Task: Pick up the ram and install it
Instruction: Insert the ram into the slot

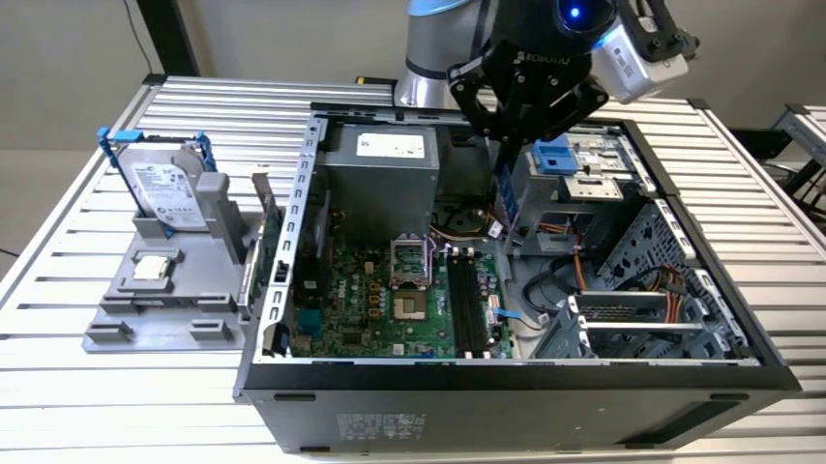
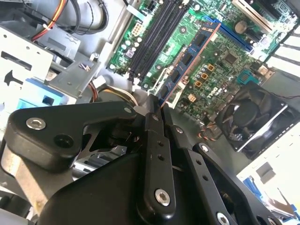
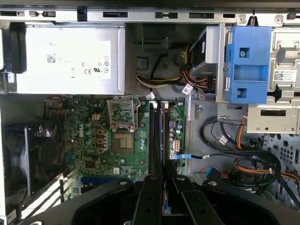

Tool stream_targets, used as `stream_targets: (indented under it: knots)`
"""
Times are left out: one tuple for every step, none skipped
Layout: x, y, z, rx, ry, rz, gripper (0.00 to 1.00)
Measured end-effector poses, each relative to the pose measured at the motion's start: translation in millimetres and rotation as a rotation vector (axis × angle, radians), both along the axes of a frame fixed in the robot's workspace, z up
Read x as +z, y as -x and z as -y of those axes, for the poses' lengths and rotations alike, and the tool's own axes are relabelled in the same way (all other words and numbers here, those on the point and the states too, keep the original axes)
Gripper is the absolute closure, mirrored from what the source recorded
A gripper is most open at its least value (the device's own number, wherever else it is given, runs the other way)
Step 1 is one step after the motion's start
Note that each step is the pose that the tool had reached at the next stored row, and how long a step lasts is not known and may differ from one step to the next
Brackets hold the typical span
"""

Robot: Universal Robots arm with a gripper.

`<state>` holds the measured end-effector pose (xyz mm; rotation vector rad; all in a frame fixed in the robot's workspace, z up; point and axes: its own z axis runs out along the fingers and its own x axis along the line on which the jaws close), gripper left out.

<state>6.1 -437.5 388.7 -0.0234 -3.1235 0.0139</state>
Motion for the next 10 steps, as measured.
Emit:
stream_targets:
  knots:
    - [-0.4,-1.0,0.0,-0.001,0.0001,-0.0005,1.00]
    - [-0.8,-1.8,0.0,-0.002,0.0002,-0.0010,1.00]
    - [-0.9,-2.2,0.0,-0.003,0.0001,-0.0010,1.00]
    - [-0.9,-2.2,0.0,-0.003,0.0003,-0.0011,1.00]
    - [-0.9,-2.2,0.0,-0.003,0.0002,-0.0011,1.00]
    - [-1.0,-2.2,0.1,-0.003,0.0001,-0.0011,1.00]
    - [-1.0,-2.3,0.0,-0.003,0.0001,-0.0011,1.00]
    - [-1.0,-2.4,0.0,-0.003,0.0000,-0.0011,1.00]
    - [-1.1,-2.6,0.0,-0.003,0.0000,-0.0037,1.00]
    - [-1.3,-2.8,0.0,-0.003,-0.0002,-0.0113,1.00]
